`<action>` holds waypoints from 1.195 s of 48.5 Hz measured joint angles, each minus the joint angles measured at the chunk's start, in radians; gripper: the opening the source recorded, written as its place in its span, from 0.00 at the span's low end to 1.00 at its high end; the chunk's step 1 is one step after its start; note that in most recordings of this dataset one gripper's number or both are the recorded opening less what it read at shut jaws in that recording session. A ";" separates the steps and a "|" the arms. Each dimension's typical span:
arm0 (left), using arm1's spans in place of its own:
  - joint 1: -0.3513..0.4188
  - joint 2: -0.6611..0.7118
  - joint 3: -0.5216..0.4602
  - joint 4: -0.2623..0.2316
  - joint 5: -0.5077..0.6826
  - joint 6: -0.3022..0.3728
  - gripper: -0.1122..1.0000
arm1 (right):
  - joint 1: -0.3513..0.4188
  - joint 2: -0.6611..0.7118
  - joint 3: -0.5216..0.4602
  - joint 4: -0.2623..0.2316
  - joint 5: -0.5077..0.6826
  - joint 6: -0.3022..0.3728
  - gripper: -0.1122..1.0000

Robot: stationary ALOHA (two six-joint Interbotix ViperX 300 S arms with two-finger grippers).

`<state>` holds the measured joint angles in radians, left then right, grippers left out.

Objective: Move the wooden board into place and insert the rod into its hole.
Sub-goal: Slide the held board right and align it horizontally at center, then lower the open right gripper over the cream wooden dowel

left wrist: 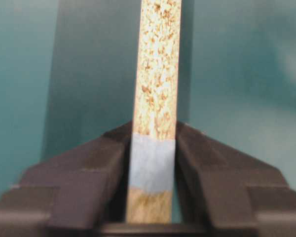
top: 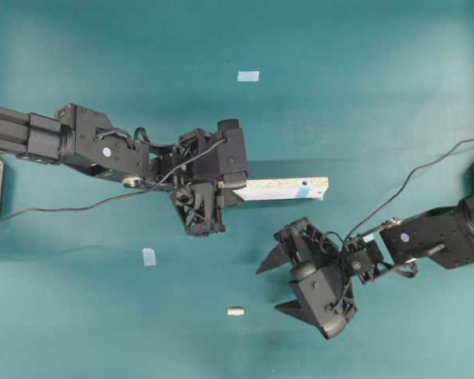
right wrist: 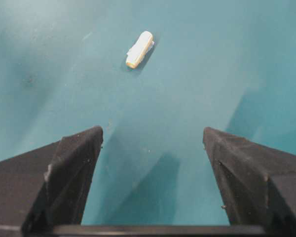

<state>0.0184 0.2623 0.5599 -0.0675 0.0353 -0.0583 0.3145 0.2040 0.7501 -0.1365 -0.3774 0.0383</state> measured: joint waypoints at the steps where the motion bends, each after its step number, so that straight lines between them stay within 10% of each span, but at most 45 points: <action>1: 0.000 0.000 0.000 0.002 0.000 0.000 0.55 | 0.000 0.002 0.000 0.002 0.002 0.000 0.91; 24: 0.000 0.000 0.000 0.000 0.000 0.000 0.53 | 0.003 -0.008 -0.041 0.003 0.054 0.025 0.91; 41: 0.000 0.000 0.000 0.000 -0.002 0.000 0.53 | 0.061 -0.008 -0.290 0.003 0.512 0.242 0.91; 58: 0.000 0.000 0.002 0.000 -0.002 0.000 0.53 | 0.060 0.083 -0.474 0.000 0.704 0.327 0.91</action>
<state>0.0184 0.2623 0.5614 -0.0675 0.0337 -0.0583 0.3743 0.2869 0.2761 -0.1365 0.3267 0.3651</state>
